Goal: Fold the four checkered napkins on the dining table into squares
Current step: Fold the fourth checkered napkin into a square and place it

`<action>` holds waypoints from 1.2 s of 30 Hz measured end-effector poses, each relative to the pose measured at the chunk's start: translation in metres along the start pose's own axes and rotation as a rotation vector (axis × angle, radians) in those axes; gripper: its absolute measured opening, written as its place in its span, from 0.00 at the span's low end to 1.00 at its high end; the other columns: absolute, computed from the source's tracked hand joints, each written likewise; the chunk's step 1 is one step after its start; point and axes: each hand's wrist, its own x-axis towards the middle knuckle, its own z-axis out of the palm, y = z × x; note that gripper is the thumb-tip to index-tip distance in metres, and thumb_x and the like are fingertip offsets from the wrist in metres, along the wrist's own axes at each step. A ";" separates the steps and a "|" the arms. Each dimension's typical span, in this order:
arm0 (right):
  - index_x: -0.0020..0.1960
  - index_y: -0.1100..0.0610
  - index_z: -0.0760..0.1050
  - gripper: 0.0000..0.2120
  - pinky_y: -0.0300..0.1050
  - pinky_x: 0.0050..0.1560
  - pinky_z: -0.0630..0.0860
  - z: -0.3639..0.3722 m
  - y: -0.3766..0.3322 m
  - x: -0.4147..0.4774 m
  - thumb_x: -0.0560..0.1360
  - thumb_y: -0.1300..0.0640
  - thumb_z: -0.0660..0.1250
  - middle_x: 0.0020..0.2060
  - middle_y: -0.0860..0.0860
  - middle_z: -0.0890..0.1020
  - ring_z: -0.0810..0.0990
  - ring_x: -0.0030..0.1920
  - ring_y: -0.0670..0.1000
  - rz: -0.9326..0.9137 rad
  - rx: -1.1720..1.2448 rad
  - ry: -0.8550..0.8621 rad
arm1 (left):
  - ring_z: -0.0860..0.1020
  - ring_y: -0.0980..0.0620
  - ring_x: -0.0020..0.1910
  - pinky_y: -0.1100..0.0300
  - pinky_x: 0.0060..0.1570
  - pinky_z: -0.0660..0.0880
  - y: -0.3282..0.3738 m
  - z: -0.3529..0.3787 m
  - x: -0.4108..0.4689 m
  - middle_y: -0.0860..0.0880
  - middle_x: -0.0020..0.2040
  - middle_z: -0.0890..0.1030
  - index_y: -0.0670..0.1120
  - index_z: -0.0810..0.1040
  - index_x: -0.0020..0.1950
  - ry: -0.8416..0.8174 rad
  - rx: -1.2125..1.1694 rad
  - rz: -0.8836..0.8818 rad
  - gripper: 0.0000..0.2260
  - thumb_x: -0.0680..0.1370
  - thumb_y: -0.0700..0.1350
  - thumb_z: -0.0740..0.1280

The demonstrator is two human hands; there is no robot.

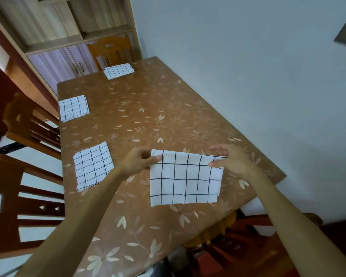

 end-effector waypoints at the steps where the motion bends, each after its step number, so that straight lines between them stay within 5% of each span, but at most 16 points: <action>1: 0.58 0.50 0.81 0.22 0.37 0.52 0.76 0.001 0.005 0.001 0.65 0.58 0.80 0.51 0.41 0.82 0.79 0.55 0.43 0.037 0.004 -0.004 | 0.85 0.46 0.47 0.52 0.46 0.83 -0.008 0.004 0.000 0.42 0.46 0.85 0.35 0.80 0.52 0.019 -0.054 -0.046 0.12 0.77 0.44 0.71; 3: 0.55 0.47 0.82 0.22 0.48 0.60 0.77 0.005 0.022 0.004 0.64 0.42 0.79 0.52 0.45 0.84 0.82 0.55 0.48 0.113 -0.040 -0.041 | 0.85 0.44 0.48 0.48 0.47 0.83 -0.027 0.014 0.002 0.42 0.46 0.85 0.37 0.80 0.53 0.066 -0.135 -0.128 0.12 0.77 0.45 0.71; 5: 0.54 0.55 0.82 0.32 0.56 0.61 0.77 0.012 0.040 0.008 0.62 0.31 0.74 0.51 0.53 0.85 0.83 0.53 0.55 0.224 -0.102 -0.101 | 0.84 0.44 0.48 0.50 0.46 0.83 -0.045 0.028 0.000 0.45 0.46 0.85 0.41 0.80 0.51 0.070 -0.193 -0.198 0.07 0.78 0.44 0.70; 7: 0.45 0.65 0.78 0.32 0.52 0.54 0.78 0.021 0.059 0.011 0.67 0.34 0.72 0.44 0.61 0.82 0.82 0.46 0.59 0.290 -0.151 -0.119 | 0.84 0.44 0.50 0.50 0.48 0.83 -0.065 0.041 -0.002 0.43 0.48 0.85 0.40 0.79 0.52 0.047 -0.216 -0.275 0.08 0.78 0.44 0.71; 10: 0.32 0.54 0.71 0.30 0.48 0.44 0.73 0.034 0.096 0.024 0.60 0.27 0.71 0.35 0.51 0.74 0.75 0.38 0.51 0.341 -0.229 -0.036 | 0.84 0.44 0.50 0.48 0.49 0.83 -0.091 0.058 0.000 0.41 0.50 0.85 0.37 0.80 0.55 0.049 -0.222 -0.358 0.13 0.76 0.45 0.72; 12: 0.42 0.52 0.81 0.34 0.51 0.53 0.78 0.045 0.114 0.034 0.54 0.24 0.72 0.42 0.46 0.80 0.79 0.45 0.51 0.344 -0.161 0.048 | 0.84 0.47 0.45 0.56 0.39 0.83 -0.103 0.067 0.003 0.42 0.48 0.85 0.37 0.79 0.54 0.117 -0.239 -0.385 0.12 0.76 0.43 0.73; 13: 0.50 0.58 0.82 0.34 0.50 0.54 0.77 0.050 0.112 0.038 0.58 0.31 0.77 0.43 0.53 0.81 0.79 0.48 0.51 0.334 -0.108 0.101 | 0.84 0.48 0.43 0.58 0.35 0.82 -0.110 0.071 0.006 0.42 0.47 0.85 0.38 0.78 0.52 0.158 -0.248 -0.393 0.11 0.75 0.42 0.74; 15: 0.53 0.69 0.77 0.24 0.44 0.47 0.74 0.059 0.093 0.038 0.68 0.53 0.79 0.42 0.64 0.76 0.75 0.48 0.52 0.357 -0.056 0.182 | 0.84 0.44 0.44 0.53 0.37 0.82 -0.125 0.079 0.014 0.42 0.45 0.84 0.39 0.76 0.49 0.207 -0.234 -0.403 0.11 0.74 0.42 0.75; 18: 0.58 0.64 0.75 0.17 0.34 0.39 0.70 0.068 0.089 0.043 0.72 0.63 0.74 0.43 0.56 0.76 0.74 0.46 0.53 0.312 -0.141 0.229 | 0.83 0.43 0.48 0.49 0.46 0.81 -0.143 0.085 0.023 0.47 0.44 0.83 0.44 0.76 0.50 0.217 0.049 -0.412 0.11 0.74 0.46 0.74; 21: 0.68 0.56 0.69 0.21 0.37 0.46 0.72 0.083 0.089 0.037 0.76 0.57 0.68 0.51 0.53 0.80 0.78 0.52 0.54 0.084 -0.699 0.273 | 0.79 0.42 0.54 0.47 0.51 0.78 -0.154 0.086 0.023 0.46 0.54 0.78 0.44 0.72 0.65 0.250 0.501 -0.273 0.21 0.75 0.49 0.72; 23: 0.72 0.58 0.66 0.23 0.49 0.65 0.69 0.102 0.102 0.032 0.78 0.57 0.64 0.67 0.55 0.74 0.71 0.68 0.56 -0.094 -0.864 0.155 | 0.74 0.39 0.60 0.44 0.55 0.77 -0.160 0.091 0.023 0.42 0.61 0.74 0.42 0.71 0.66 0.283 0.732 -0.093 0.21 0.77 0.48 0.69; 25: 0.76 0.60 0.61 0.26 0.52 0.74 0.58 0.129 0.115 0.029 0.79 0.57 0.61 0.76 0.55 0.63 0.60 0.76 0.56 -0.187 -0.940 -0.005 | 0.71 0.38 0.67 0.43 0.64 0.73 -0.163 0.103 0.026 0.42 0.69 0.71 0.43 0.69 0.70 0.217 0.882 0.048 0.22 0.78 0.49 0.68; 30: 0.78 0.60 0.53 0.32 0.54 0.77 0.49 0.182 0.142 0.025 0.80 0.51 0.61 0.79 0.55 0.52 0.50 0.78 0.55 -0.215 -1.083 -0.269 | 0.63 0.43 0.76 0.41 0.69 0.67 -0.194 0.133 0.033 0.41 0.78 0.62 0.43 0.64 0.77 -0.085 1.150 0.239 0.33 0.78 0.62 0.58; 33: 0.79 0.56 0.53 0.30 0.55 0.75 0.55 0.180 0.158 0.022 0.81 0.44 0.50 0.79 0.54 0.53 0.52 0.78 0.54 -0.195 -1.104 -0.292 | 0.52 0.44 0.80 0.38 0.72 0.60 -0.211 0.132 0.027 0.42 0.81 0.52 0.45 0.55 0.80 -0.119 1.158 0.194 0.34 0.81 0.65 0.45; 36: 0.79 0.54 0.52 0.32 0.56 0.75 0.53 0.164 0.166 0.024 0.79 0.40 0.47 0.79 0.54 0.52 0.51 0.78 0.54 -0.199 -1.096 -0.293 | 0.46 0.44 0.80 0.38 0.75 0.53 -0.215 0.130 0.021 0.43 0.81 0.46 0.48 0.47 0.81 -0.092 1.138 0.136 0.35 0.80 0.68 0.43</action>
